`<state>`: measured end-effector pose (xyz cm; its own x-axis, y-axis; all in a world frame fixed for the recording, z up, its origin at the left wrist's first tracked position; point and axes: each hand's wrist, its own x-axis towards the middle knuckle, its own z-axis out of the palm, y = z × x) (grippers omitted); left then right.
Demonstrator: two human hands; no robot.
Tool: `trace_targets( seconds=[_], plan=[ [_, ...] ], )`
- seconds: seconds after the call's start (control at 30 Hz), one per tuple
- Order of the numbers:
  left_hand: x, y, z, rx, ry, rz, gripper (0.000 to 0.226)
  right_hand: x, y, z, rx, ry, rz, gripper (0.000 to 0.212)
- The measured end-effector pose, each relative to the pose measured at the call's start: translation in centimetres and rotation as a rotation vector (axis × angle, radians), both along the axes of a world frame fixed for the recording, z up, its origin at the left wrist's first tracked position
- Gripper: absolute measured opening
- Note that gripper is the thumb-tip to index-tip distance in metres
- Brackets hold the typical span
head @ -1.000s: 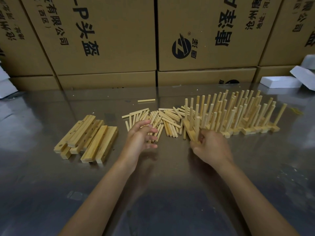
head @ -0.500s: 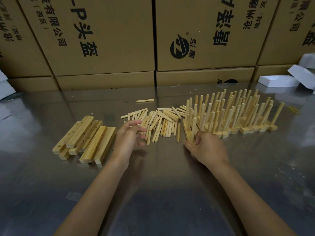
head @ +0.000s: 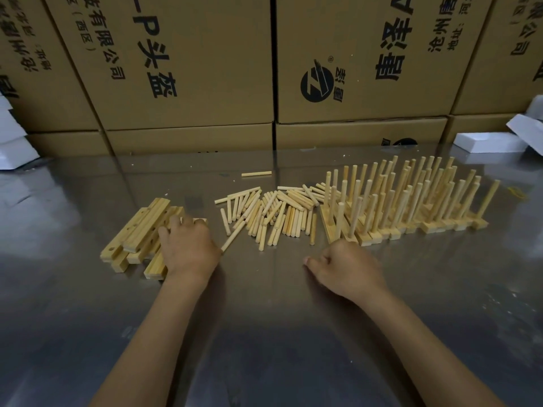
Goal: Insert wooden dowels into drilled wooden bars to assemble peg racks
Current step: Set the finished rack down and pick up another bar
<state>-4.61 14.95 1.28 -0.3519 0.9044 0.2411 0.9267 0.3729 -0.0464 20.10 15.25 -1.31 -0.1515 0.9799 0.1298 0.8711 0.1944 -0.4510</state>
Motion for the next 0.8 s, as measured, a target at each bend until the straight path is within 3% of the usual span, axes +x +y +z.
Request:
trace_targets(
  seconds=[0.1,0.2,0.27,0.4,0.5,0.6,0.67,0.73,0.8],
  plan=[
    [0.2,0.0,0.1,0.061,-0.01,-0.051,0.019,-1.8,-0.9,-0.9,0.121,0.05,0.054,0.045],
    [0.3,0.3,0.0,0.065,-0.039,-0.108,0.026,-3.2,-1.5,-1.4,0.23,0.055,0.097,0.024],
    [0.4,0.3,0.0,0.044,-0.022,-0.113,0.017,-3.9,-1.7,-1.5,0.304,0.036,0.113,0.012],
    [0.2,0.2,0.0,0.036,-0.024,-0.049,0.013,-5.4,-0.7,-1.4,0.322,-0.088,0.165,0.039],
    [-0.5,0.3,-0.1,0.135,-0.067,-0.041,0.021,-6.2,-0.2,-1.3,0.271,-0.139,0.154,0.037],
    [-0.8,0.3,0.1,0.401,-0.205,-0.127,0.023,-6.2,-0.5,-1.2,0.304,-0.085,0.112,0.02],
    [-0.7,0.2,0.3,0.533,-0.3,-0.199,0.02,-5.7,-0.8,-1.1,0.307,-0.051,0.077,0.022],
    [-0.5,0.1,0.5,0.553,-0.452,-0.232,0.018,-5.1,-0.9,-0.8,0.27,-0.031,0.036,0.027],
    [-0.1,0.3,0.7,0.502,-0.763,-0.212,0.019,-4.4,-0.9,-0.5,0.223,-0.024,-0.008,0.027]
  ],
)
